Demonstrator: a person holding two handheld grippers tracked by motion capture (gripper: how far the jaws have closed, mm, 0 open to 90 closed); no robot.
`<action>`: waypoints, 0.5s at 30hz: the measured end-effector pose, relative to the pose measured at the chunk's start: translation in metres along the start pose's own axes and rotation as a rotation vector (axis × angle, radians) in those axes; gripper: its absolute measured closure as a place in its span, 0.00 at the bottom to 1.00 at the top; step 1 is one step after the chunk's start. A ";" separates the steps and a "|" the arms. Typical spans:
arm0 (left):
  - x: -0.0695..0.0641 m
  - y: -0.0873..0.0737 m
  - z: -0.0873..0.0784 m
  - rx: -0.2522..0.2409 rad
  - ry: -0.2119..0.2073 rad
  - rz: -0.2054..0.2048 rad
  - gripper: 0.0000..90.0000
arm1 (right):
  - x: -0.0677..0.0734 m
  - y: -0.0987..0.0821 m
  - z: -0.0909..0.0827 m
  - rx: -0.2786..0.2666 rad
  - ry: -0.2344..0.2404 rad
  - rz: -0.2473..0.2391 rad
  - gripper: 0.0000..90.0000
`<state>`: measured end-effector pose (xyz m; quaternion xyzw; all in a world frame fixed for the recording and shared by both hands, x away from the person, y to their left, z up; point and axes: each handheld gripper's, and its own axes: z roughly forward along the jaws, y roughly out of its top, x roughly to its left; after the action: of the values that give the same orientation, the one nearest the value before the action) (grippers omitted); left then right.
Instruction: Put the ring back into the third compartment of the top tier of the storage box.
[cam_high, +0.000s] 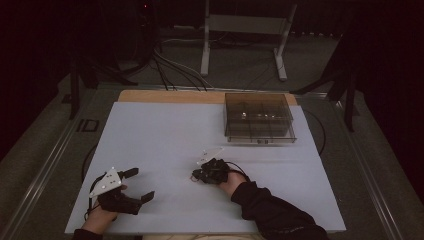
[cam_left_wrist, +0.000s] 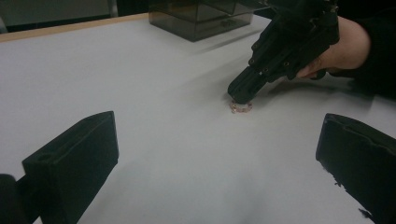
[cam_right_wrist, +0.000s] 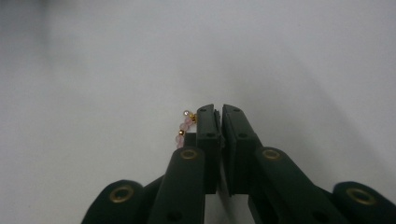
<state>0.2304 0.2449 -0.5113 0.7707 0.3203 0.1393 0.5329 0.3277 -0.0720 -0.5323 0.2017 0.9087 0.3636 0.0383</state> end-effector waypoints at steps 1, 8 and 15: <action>0.000 0.000 0.000 0.000 0.000 0.000 0.00 | 0.000 0.000 0.000 -0.001 -0.002 -0.003 0.96; 0.000 0.000 0.000 -0.001 -0.001 0.000 0.00 | 0.002 0.004 -0.008 -0.019 0.007 -0.004 0.97; 0.000 0.000 0.000 0.001 -0.001 0.001 0.00 | 0.002 0.008 -0.018 -0.023 0.013 -0.016 0.97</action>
<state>0.2307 0.2446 -0.5114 0.7710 0.3200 0.1390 0.5328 0.3249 -0.0772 -0.5136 0.1917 0.9062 0.3750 0.0375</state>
